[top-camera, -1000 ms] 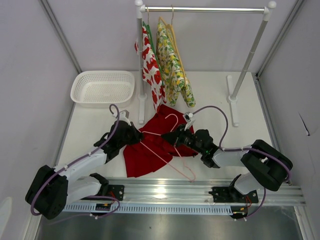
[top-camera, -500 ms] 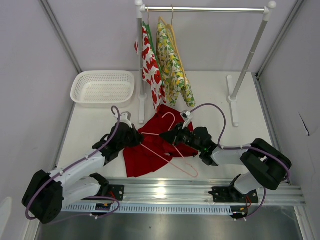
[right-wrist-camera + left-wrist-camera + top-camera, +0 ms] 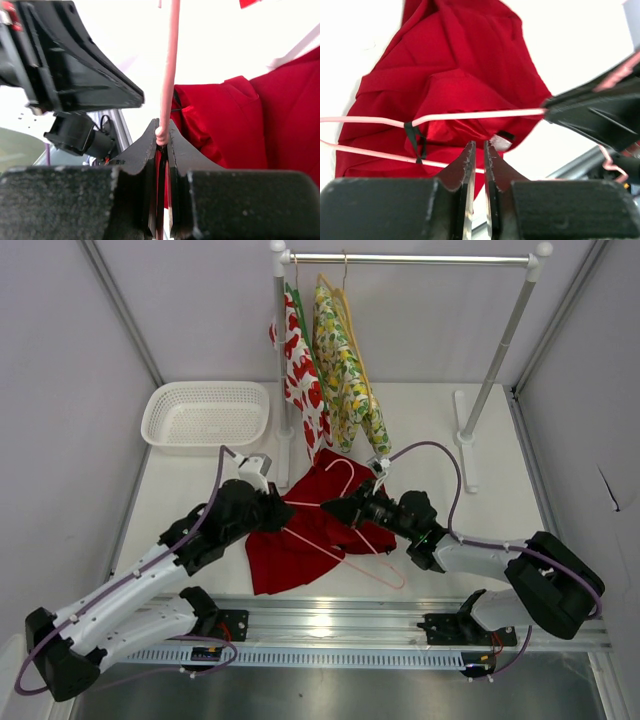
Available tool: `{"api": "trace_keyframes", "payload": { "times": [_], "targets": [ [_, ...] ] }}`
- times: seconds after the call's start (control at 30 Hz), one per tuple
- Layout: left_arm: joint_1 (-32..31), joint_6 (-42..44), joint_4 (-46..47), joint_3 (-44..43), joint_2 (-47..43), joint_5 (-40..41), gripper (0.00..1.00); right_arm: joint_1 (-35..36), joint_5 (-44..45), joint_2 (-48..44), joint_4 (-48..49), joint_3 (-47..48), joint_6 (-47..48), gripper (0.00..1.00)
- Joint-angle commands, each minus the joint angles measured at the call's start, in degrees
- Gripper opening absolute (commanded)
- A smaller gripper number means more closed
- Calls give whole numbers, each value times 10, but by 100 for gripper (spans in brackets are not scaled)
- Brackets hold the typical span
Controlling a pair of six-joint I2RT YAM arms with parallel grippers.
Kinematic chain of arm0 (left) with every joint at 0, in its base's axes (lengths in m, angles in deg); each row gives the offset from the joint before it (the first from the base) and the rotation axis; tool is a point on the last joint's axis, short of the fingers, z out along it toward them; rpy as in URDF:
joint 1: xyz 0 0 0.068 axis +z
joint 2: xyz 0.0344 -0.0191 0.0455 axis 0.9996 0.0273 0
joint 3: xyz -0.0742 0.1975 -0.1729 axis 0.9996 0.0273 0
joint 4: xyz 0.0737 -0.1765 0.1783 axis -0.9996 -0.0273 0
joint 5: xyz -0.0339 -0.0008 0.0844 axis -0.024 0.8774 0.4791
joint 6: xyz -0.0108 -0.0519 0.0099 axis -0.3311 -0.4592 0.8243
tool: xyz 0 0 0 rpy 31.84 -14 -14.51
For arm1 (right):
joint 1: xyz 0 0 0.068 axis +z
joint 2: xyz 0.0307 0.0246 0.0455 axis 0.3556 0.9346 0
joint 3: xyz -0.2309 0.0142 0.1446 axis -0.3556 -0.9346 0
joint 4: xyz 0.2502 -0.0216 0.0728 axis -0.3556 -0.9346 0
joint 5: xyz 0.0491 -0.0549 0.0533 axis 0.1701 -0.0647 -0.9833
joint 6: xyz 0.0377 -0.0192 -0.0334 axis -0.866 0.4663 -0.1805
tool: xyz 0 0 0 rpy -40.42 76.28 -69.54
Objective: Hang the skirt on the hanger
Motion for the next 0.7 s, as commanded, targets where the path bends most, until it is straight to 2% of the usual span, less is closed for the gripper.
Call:
{"api": "trace_keyframes", "payload": {
  "times": [0.0,0.17,0.3,0.4,0.6,0.67],
  "targets": [
    [-17,28,-64,-36,-26,12,17,-10,-29,-20,13,5,18,0],
    [-34,67,-53,-53,-57,3,24,-17,-60,-20,23,0,14,0],
    [-35,103,-23,-52,-45,7,35,-25,-89,-19,32,-8,8,0],
    [-36,153,23,-42,-11,-43,49,-33,-115,-18,43,-16,0,0],
    [-28,229,64,-60,56,-104,58,-43,-142,-19,50,-20,-7,0],
    [-4,240,70,-68,70,-163,59,-47,-149,-21,53,-24,-10,0]
  ]
}}
